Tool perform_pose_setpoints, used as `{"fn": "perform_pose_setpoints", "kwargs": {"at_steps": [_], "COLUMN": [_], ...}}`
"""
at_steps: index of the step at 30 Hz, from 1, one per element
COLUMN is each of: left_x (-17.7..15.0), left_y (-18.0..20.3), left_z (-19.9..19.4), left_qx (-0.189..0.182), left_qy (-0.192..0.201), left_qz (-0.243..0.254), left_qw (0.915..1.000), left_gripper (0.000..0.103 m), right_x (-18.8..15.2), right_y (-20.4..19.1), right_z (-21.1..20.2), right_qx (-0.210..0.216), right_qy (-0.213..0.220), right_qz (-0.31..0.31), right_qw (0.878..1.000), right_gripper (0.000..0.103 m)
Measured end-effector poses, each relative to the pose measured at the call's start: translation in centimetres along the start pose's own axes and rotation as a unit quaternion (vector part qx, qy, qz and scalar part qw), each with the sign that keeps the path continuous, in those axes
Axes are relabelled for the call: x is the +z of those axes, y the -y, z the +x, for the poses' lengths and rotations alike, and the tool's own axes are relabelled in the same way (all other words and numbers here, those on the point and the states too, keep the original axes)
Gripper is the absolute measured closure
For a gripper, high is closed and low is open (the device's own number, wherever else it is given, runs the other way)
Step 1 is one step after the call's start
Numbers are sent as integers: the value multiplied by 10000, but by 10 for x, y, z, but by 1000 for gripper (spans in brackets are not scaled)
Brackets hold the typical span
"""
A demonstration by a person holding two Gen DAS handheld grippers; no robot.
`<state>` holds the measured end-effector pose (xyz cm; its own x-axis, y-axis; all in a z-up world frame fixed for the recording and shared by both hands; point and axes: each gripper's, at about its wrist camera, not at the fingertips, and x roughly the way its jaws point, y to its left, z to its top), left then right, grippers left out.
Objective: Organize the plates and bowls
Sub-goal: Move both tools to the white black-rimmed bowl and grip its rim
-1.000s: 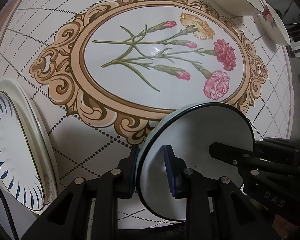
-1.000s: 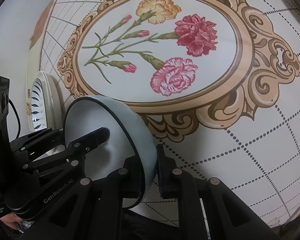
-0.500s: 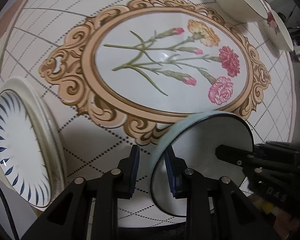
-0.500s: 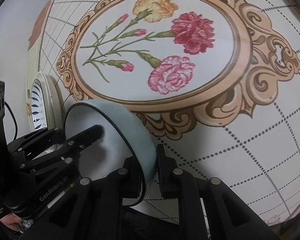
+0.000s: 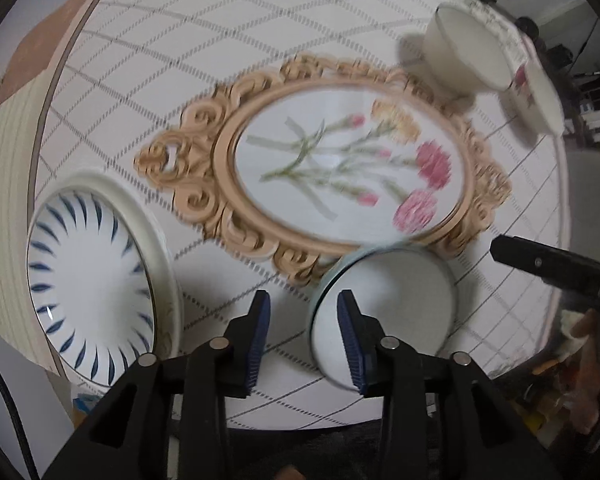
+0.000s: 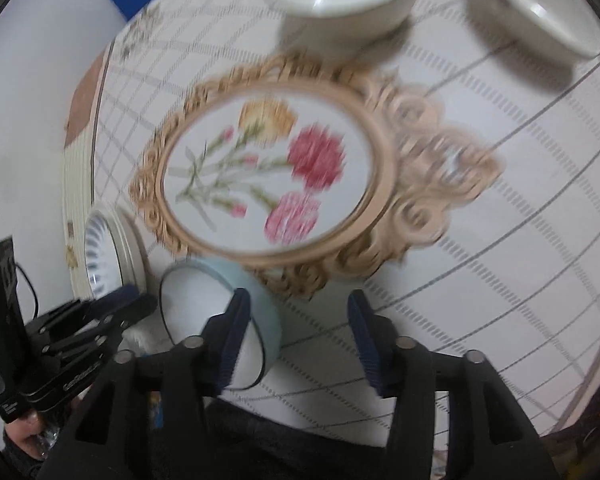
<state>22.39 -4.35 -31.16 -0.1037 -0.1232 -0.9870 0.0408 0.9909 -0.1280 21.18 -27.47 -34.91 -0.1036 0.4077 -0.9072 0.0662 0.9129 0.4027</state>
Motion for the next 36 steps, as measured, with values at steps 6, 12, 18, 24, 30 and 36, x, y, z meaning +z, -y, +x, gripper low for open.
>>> {"fn": "perform_pose_setpoints", "kwargs": {"at_steps": [6,12,18,24,30,36], "left_x": [56,139,205,242,251,249], "left_y": [19,45,75,103,120,126], "left_z": [-19,-11,17,51,77,82], "left_qx": [-111,-531,-605,-470,-362,-395], "left_qy": [347,597,558,267,-7,21], "left_qz": [62,-6,152,593,907,1019], "left_qw": [9993,9968,9965,9968,9952,9940], "left_gripper": [15,15,15,30,63,93], "right_x": [42,88,126,149,164,179], "right_y": [21,49,80,99,105,94], "right_z": [-43,-63,-53,-33,-18,-14], "right_qx": [95,534,758,785,766,524], "right_qy": [577,1048,1141,1053,947,889], "right_qz": [448,1131,1773,2021,2031,1791], "right_qw": [9973,9866,9746,9705,9716,9784], "right_gripper": [19,19,19,37,62,90]}}
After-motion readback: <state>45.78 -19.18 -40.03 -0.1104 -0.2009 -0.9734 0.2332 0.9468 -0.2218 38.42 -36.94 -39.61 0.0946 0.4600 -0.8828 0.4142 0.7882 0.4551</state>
